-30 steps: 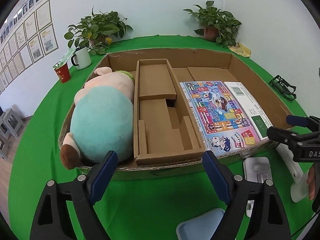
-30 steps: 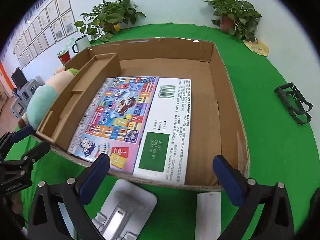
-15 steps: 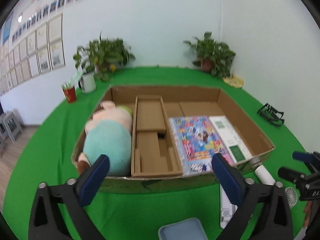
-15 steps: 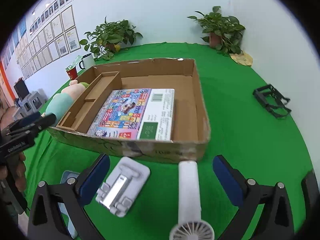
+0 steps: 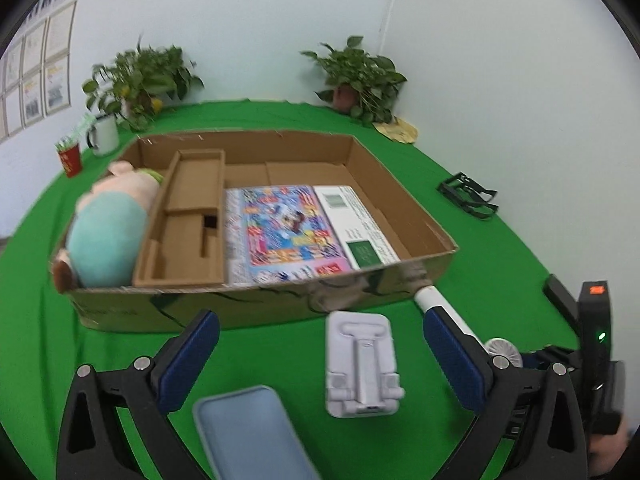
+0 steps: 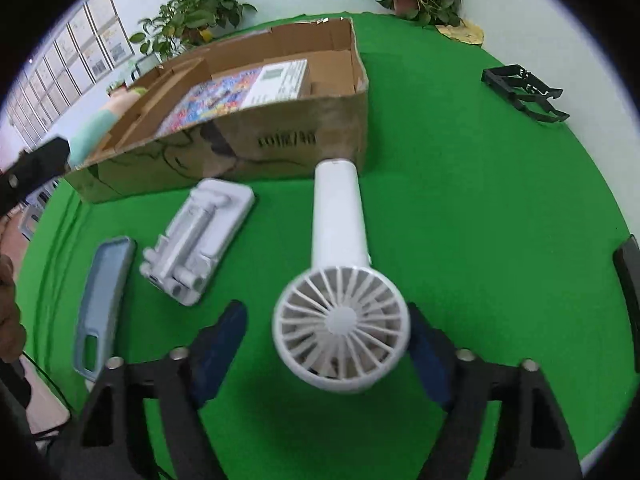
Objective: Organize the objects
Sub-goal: 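Move both grippers to the white handheld fan and grasp its handle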
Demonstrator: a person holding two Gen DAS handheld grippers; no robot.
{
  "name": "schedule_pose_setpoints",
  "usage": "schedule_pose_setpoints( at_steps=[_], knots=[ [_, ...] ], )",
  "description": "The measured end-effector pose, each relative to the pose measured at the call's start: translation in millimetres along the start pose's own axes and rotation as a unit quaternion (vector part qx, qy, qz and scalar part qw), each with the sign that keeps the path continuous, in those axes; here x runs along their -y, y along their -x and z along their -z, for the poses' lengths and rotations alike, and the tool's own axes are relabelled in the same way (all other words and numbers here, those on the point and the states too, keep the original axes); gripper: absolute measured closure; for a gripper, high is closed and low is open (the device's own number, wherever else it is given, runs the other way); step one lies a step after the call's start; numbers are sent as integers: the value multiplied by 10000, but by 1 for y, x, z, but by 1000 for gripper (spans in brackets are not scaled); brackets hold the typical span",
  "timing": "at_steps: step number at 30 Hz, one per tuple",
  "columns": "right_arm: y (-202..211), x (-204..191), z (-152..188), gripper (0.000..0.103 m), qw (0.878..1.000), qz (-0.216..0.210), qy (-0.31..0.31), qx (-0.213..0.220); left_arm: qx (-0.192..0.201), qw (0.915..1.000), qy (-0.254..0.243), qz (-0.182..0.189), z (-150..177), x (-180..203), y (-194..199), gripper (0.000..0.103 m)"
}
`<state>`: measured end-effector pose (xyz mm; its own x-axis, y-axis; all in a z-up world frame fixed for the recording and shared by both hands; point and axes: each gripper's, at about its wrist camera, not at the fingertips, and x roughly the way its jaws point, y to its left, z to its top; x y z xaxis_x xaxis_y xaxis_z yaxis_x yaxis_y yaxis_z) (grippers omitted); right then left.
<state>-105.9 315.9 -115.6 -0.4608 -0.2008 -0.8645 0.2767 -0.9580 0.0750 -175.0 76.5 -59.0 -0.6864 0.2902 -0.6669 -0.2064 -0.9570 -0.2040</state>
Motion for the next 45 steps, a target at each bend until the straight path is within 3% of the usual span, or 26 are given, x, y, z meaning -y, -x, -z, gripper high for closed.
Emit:
schedule_pose_setpoints(
  at_steps=[2, 10, 17, 21, 24, 29, 32, 36, 40, 45],
  knots=[
    [-1, 0, 3, 47, 10000, 65, 16, -5, -300, 9991, 179, 232, 0, 1, -11, 0],
    [10, -11, 23, 47, 9989, -468, 0, 11, -1186, 9817, 595, 1365, 5, 19, -53, 2],
    [19, -22, 39, 47, 9956, -939, 6, -77, -1746, 9620, 774, 1951, 24, 41, -83, 7],
    [18, -10, 42, 47, 9876, -1514, -375, -162, -1945, 9562, 781, 2045, 33, 48, -92, 15],
    [13, 5, 43, 47, 9736, -2113, -801, -333, -2009, 9533, 834, 2097, 35, 52, -98, 23],
    [8, 22, 44, 46, 9591, -2568, -1089, -484, -2123, 9541, 594, 2025, 37, 64, -104, 28],
    [17, 38, 42, 31, 9668, -2221, -1232, -277, -2159, 9538, 548, 2017, 37, 71, -107, 28],
    [31, 47, 38, 28, 9775, -1764, -1159, -44, -2208, 9537, 520, 1976, 35, 78, -115, 28],
    [40, 32, 35, 26, 9865, -1522, -591, 152, -2241, 9548, 424, 1904, 29, 88, -124, 28],
    [29, 15, 20, 27, 9913, -1284, -87, 292, -2523, 9527, 433, 1636, 26, 94, -147, 45]
  ],
)
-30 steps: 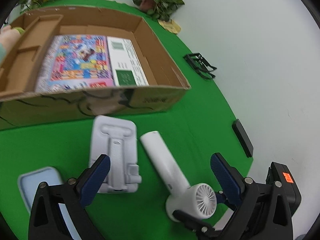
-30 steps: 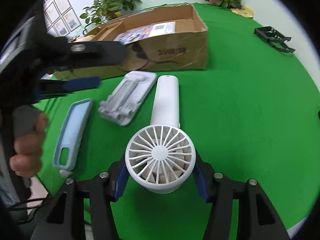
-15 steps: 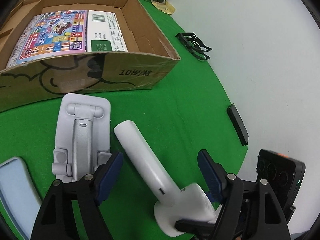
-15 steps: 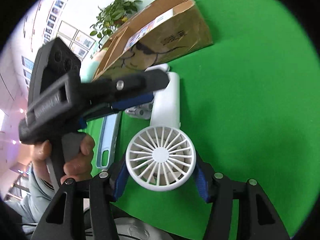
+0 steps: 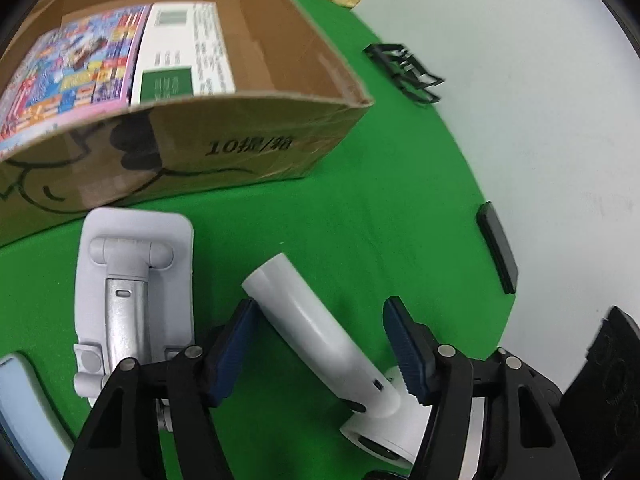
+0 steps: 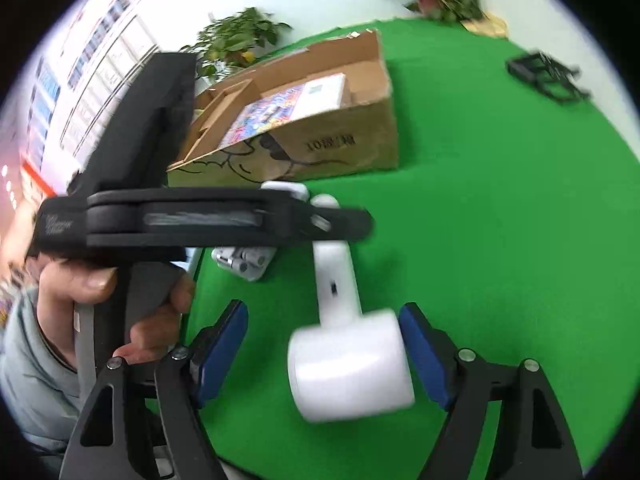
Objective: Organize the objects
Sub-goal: 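Move both grippers to the white handheld fan and grasp its handle, then lift the white fan with both grippers and carry it into the cardboard box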
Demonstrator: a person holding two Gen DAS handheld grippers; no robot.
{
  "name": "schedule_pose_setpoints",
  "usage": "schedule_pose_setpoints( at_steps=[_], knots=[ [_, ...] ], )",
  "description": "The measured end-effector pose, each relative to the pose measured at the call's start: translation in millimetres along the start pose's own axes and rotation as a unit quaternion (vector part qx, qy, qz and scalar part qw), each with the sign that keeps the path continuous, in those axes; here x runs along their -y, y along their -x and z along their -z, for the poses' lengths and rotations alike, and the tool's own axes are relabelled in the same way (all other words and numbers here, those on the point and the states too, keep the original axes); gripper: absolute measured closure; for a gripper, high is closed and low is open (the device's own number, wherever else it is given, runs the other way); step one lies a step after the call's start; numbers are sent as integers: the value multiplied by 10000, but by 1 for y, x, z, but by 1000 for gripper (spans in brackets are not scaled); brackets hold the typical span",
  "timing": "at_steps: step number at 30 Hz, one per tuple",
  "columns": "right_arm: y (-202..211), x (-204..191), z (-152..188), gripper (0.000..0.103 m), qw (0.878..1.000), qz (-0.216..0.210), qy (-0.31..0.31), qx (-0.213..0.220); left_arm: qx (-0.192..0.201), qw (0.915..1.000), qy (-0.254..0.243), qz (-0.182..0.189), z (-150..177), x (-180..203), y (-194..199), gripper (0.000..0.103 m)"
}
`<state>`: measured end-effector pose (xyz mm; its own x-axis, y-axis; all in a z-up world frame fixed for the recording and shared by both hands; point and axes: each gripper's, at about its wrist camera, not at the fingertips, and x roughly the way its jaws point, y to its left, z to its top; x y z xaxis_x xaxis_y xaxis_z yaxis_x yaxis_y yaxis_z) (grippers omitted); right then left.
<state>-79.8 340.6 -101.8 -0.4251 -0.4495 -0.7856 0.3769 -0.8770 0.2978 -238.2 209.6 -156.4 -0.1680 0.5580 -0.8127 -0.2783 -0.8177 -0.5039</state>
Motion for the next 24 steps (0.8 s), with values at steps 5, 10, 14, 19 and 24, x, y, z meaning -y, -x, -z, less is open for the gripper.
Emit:
schedule_pose_setpoints(
  at_steps=[5, 10, 14, 19, 24],
  knots=[
    [-18, 8, -12, 39, 9993, 258, 163, -194, -96, 9999, -31, -115, -7, 2, -5, 60],
    [-34, 12, -16, 67, 9980, 424, 196, -434, -144, 9998, 149, -29, -11, -6, -5, 67],
    [-41, 9, -17, 76, 9974, 483, 162, -503, -139, 9998, 128, -94, -11, -6, -6, 68],
    [-34, 2, -12, 77, 9980, 535, 135, -292, 70, 9999, 142, -6, -5, 0, 9, 72],
    [-17, -12, -10, 78, 9974, 681, 207, 62, 523, 9983, -242, -133, 1, 27, 45, 76]
  ],
)
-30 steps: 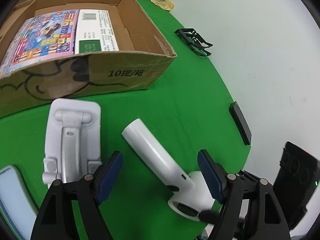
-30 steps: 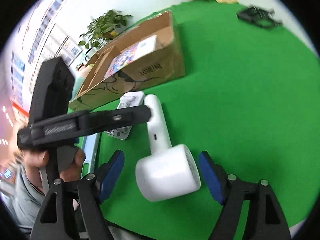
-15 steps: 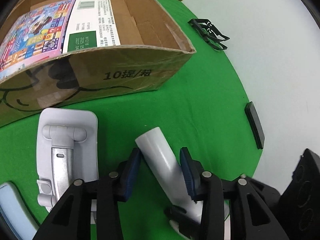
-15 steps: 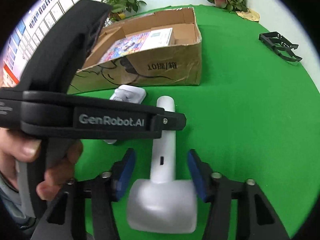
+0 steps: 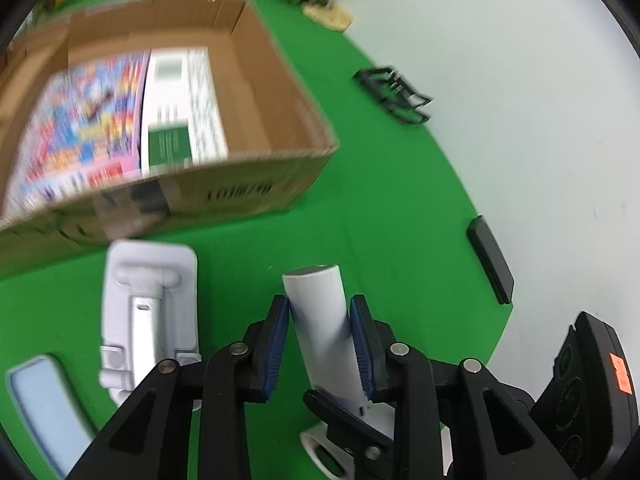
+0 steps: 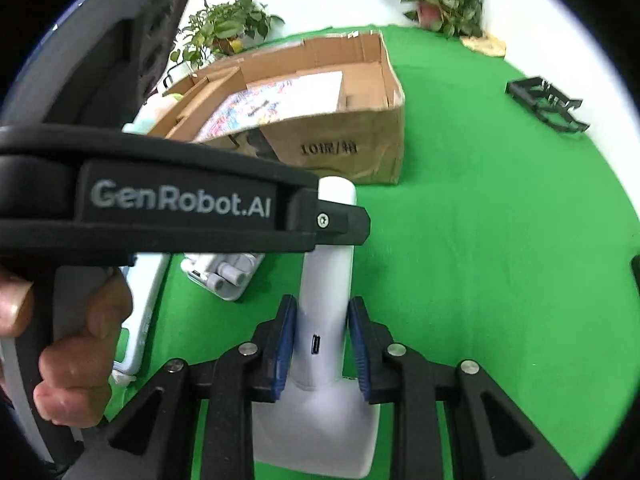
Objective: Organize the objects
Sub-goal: 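Lift the white fan with both grippers and carry it into the cardboard box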
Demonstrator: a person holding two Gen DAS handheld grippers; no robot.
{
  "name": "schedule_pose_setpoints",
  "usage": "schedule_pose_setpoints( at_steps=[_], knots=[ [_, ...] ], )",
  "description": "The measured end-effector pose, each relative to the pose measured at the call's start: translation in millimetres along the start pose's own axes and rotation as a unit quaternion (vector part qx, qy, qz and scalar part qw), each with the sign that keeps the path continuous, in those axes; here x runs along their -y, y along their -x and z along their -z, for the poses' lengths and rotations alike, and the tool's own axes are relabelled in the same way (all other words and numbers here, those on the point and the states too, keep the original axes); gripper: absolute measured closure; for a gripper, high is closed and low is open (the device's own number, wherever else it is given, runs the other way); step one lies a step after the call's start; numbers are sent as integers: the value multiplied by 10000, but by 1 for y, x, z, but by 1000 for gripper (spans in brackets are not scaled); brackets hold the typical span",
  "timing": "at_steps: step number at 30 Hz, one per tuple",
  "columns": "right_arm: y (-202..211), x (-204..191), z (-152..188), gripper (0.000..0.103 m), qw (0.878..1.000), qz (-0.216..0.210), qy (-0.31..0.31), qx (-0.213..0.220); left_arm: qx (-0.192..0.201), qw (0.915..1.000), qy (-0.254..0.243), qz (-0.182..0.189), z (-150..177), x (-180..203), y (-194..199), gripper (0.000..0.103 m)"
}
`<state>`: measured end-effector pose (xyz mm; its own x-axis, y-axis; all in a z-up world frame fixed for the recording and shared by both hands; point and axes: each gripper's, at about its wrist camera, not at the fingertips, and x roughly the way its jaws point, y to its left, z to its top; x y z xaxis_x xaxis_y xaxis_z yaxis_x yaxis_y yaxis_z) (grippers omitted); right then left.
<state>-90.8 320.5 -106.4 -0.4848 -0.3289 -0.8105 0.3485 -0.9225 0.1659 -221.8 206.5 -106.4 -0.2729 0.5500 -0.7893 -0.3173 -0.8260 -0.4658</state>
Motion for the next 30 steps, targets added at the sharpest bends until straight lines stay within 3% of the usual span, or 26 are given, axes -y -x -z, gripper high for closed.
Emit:
schedule_pose_setpoints(
  at_steps=[11, 19, 26, 30],
  knots=[
    [48, -22, -34, 78, 9936, -10, 203, 1110, 1084, 9919, -628, -217, -21, 38, 95, 77],
    [46, -30, -79, 78, 9907, -172, 372, 1297, 1501, 9849, -765, -407, -48, 40, 127, 77],
    [48, -37, -134, 78, 9870, -317, 599, 1460, 1794, 9767, -999, -624, -99, 41, 153, 77],
    [35, -28, -167, 78, 9871, -536, 606, 1382, 1745, 9777, -958, -676, -134, 30, 149, 77]
  ],
)
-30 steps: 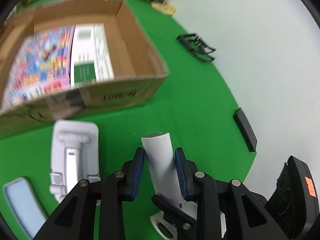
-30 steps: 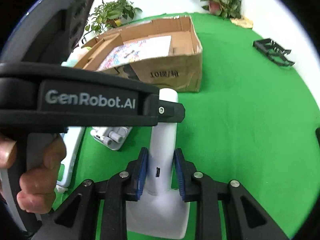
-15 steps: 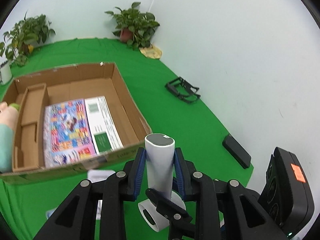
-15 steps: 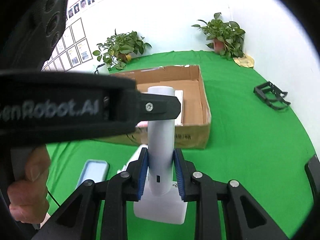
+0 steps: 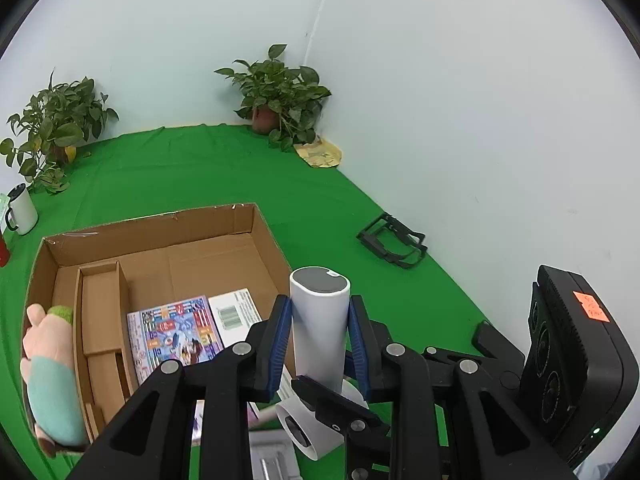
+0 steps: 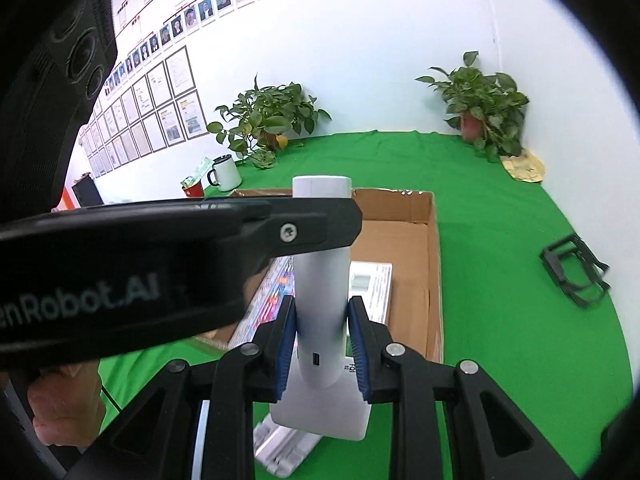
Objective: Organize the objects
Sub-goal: 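Lift the white fan with both grippers and carry it into the cardboard box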
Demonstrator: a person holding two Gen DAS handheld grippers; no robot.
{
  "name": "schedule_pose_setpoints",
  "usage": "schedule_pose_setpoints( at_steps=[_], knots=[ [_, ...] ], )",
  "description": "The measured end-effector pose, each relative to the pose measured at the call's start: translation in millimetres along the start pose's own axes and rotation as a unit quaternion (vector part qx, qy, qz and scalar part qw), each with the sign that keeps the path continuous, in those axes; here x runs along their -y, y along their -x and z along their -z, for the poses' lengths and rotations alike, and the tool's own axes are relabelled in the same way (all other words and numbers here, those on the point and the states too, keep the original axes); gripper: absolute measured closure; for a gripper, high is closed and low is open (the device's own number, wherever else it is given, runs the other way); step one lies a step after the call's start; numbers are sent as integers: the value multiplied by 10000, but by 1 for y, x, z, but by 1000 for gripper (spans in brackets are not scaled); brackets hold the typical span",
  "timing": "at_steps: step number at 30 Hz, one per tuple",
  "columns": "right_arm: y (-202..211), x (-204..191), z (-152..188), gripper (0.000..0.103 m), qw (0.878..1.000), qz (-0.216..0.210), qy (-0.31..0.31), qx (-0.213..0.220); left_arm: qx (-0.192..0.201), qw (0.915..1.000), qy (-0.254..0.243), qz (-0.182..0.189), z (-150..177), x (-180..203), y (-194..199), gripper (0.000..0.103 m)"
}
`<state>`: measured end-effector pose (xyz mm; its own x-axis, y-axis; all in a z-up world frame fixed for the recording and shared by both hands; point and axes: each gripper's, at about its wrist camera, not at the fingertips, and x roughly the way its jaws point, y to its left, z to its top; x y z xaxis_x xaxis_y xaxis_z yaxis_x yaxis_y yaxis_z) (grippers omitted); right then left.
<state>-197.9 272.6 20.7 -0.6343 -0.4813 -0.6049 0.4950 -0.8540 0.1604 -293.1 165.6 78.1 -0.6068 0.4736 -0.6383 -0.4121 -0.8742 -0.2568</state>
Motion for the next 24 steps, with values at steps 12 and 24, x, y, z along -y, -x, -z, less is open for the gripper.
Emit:
schedule_pose_setpoints(
  at_steps=[12, 24],
  knots=[
    [-64, 37, -1, 78, 9961, -254, -599, -593, -627, 9976, 261, 166, -10, -41, -104, 77],
    [-86, 53, -1, 78, 9924, 600, -355, -1013, -730, 9883, 844, 1039, -3, -69, -163, 77]
  ],
)
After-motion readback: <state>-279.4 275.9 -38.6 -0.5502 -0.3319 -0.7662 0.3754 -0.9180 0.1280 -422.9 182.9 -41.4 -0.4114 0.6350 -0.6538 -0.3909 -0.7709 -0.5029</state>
